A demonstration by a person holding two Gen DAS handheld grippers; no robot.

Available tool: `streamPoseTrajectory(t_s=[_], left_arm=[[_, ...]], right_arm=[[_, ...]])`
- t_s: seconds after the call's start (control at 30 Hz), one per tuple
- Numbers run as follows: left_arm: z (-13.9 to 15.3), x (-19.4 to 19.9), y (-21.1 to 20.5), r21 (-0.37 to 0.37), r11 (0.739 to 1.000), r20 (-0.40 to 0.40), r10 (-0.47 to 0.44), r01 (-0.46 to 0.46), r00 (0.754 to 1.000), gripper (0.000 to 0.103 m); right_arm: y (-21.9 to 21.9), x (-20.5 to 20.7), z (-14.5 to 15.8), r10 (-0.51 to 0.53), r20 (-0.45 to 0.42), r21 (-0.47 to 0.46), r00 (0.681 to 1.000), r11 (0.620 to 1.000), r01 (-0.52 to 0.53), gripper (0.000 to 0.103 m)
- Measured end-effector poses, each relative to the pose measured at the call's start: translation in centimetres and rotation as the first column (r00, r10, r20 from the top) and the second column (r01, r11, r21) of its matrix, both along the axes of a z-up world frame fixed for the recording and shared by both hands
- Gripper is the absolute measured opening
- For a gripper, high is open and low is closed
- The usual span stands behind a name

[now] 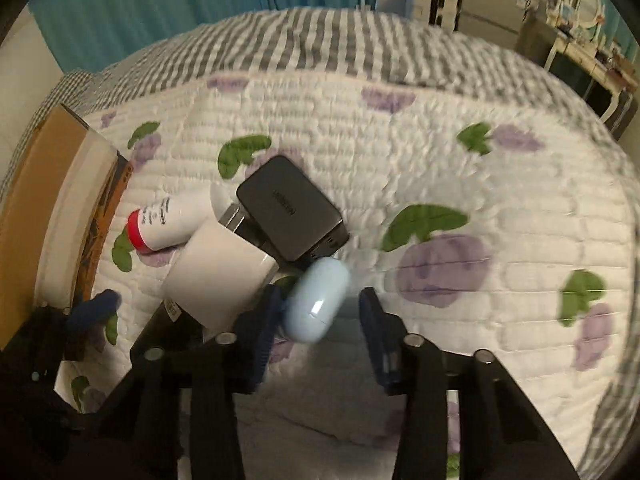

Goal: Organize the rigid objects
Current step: 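Grasp the black remote with the left tool while the right tool grasps the blue earbud case, then place the black remote and blue earbud case into the box with both tools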

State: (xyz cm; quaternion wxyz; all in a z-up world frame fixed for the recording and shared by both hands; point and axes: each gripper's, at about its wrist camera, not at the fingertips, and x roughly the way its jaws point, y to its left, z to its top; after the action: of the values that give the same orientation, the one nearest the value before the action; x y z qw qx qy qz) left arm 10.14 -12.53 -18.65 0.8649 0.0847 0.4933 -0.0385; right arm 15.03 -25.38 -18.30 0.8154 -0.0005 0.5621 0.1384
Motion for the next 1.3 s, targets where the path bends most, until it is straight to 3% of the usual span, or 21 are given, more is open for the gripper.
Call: streamPoseTrajectory(t_s=[0.13,0.23,0.3,0.47,0.87,1.3], left_arm=[[-0.6,0.6,-0.4,-0.013,1.0,-0.003,-0.027,0.027,1.0,0.075],[-0.7,0.3,-0.9,0.008,0.998,0.003,-0.055,0.055,0.998,0.068],[-0.6,-0.3,-1.2,-0.005,0.995,-0.004,-0.095,0.095,0.995,0.041],[-0.3,-1.4,-1.3,0.008,0.993,-0.006,-0.115,0.115,0.993,0.038],[3.3,-5.8,-0.2,-0.006,0.995,0.021,-0.1,0.1,0.995,0.033],[5.9,-9.0,2.0,-0.094,0.992,0.03,-0.077,0.079,0.997,0.024]], right_arm=[[0.2,0.7,-0.6,-0.003,-0.013,0.011,1.0,1.0,0.003,0.036],[-0.1,0.8,-0.6,-0.012,-0.015,0.031,1.0,0.999,0.012,0.035],[-0.2,0.8,-0.5,-0.012,-0.013,0.037,1.0,0.999,0.013,0.034],[-0.7,-0.3,0.9,-0.005,0.031,0.021,1.0,1.0,0.005,0.028],[-0.6,-4.4,3.2,-0.008,0.109,-0.042,0.994,0.999,0.013,0.026],[1.5,-8.3,6.9,0.02,0.172,-0.09,0.985,0.996,-0.005,0.026]])
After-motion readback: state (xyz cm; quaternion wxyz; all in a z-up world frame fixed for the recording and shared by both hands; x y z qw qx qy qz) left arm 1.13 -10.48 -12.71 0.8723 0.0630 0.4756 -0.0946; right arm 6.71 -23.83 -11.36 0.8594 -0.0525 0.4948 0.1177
